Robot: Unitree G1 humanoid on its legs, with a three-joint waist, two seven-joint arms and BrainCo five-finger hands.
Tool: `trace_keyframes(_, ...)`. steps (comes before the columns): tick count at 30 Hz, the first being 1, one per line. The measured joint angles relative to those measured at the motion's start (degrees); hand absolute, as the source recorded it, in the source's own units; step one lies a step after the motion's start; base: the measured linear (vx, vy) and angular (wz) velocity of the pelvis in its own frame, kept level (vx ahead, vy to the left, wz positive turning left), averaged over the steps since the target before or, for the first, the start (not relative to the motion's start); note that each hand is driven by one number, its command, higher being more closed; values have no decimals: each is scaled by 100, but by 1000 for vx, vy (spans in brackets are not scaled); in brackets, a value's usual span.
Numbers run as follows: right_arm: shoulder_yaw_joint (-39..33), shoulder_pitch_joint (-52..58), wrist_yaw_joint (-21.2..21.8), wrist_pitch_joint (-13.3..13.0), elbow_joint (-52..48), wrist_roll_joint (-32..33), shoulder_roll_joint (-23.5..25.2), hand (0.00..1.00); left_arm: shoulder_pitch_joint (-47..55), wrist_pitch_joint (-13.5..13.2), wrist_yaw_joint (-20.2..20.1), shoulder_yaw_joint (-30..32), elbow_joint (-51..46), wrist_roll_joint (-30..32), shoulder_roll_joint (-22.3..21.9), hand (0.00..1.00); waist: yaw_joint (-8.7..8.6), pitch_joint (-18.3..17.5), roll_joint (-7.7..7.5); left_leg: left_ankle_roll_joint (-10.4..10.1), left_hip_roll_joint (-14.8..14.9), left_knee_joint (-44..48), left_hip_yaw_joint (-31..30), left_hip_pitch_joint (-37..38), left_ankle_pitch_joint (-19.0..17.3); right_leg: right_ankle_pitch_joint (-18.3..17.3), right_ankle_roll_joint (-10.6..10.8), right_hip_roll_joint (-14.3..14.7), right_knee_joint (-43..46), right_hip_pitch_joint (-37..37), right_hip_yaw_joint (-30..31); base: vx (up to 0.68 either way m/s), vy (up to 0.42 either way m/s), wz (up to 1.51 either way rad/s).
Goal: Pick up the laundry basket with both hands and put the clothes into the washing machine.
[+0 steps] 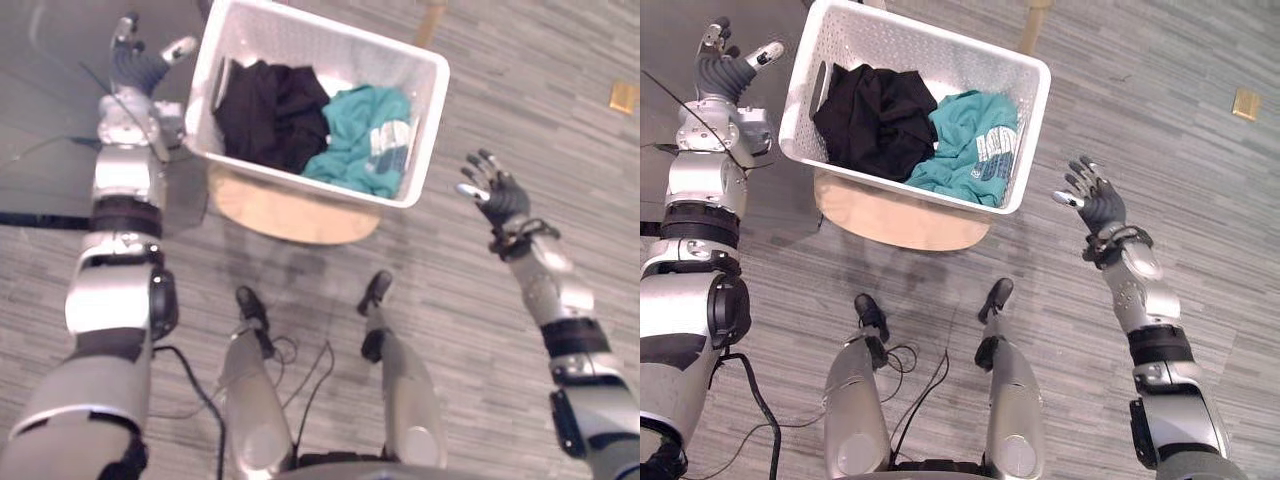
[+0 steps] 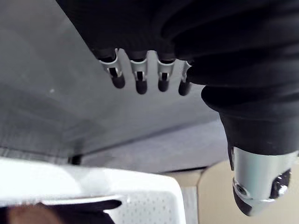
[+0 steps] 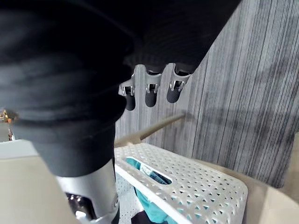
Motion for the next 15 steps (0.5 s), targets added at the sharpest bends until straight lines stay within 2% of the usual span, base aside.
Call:
trace_keyframes(2, -211, 382, 15, -4, -9, 0, -8, 0, 224, -37, 11, 0, -82, 3, 228, 0, -16, -73, -111, -75, -74, -156, 13, 120, 57, -88, -5, -12, -2, 42, 64, 50, 21, 5)
trace_keyframes(4, -488, 742, 25, -5, 16, -5, -21, 0, 645, -84, 27, 39, -381, 5, 373, 0, -114, -82, -126, -48, -207, -315, -24, 223, 156, -107, -13, -47, -44, 147, 48, 47, 28, 18)
trace_keyframes(7, -778, 1209, 121, -10, 14, -9, -6, 0, 1712, -168, 151, 273, -1430, 4, 345, 0, -171, -90, -120, -1, -366, -499, -35, 464, 223, -130, 18, -116, -65, 305, 64, 43, 36, 8)
trace_keyframes(8, -971, 1535, 134, -19, -7, -10, 97, 0, 2427, -341, 190, 573, -2107, -10, 163, 0, -176, -96, -111, 7, -443, -600, -22, 654, 229, -168, 67, -149, -56, 442, 77, 51, 37, 9)
trace_keyframes(9, -1064, 1699, 135, -21, -32, -21, 160, 0, 2689, -400, 233, 677, -2343, -19, 53, 0, -173, -106, -95, 8, -475, -634, -25, 724, 229, -184, 83, -169, -55, 517, 71, 53, 54, 17)
trace_keyframes(10, -1219, 2015, 149, -26, -66, -41, 314, 0, 3180, -500, 261, 832, -2715, -30, -174, 0, -174, -258, -73, 8, -539, -688, -46, 775, 228, -217, 112, -218, -50, 579, 51, 28, 54, 19)
trace_keyframes(11, -1285, 2165, 174, -27, -73, -71, 390, 0, 3427, -534, 257, 891, -2878, -33, -290, 0, -180, -357, -56, 10, -576, -709, -71, 791, 227, -237, 138, -246, -50, 605, 41, 51, 78, 27)
trace_keyframes(13, -1558, 2695, 286, -58, -84, -233, 832, 0, 4463, -622, 247, 1048, -3470, -51, -890, 0, -184, -679, 42, 18, -736, -888, -135, 1082, 222, -307, 226, -375, -48, 903, -43, 88, 96, 27)
trace_keyframes(14, -1563, 2700, 287, -59, -84, -235, 842, 0, 4473, -623, 247, 1049, -3475, -51, -904, 0, -184, -683, 41, 18, -739, -889, -136, 1086, 222, -307, 227, -378, -48, 908, -46, 92, 103, 28)
trace_keyframes(15, -1736, 3092, 364, -132, -85, -532, 1258, 0, 5244, -749, 216, 1102, -3765, -112, -1479, 0, -193, -1027, 123, 28, -867, -1052, -154, 1320, 208, -375, 309, -480, -61, 1123, -92, 104, 120, 24)
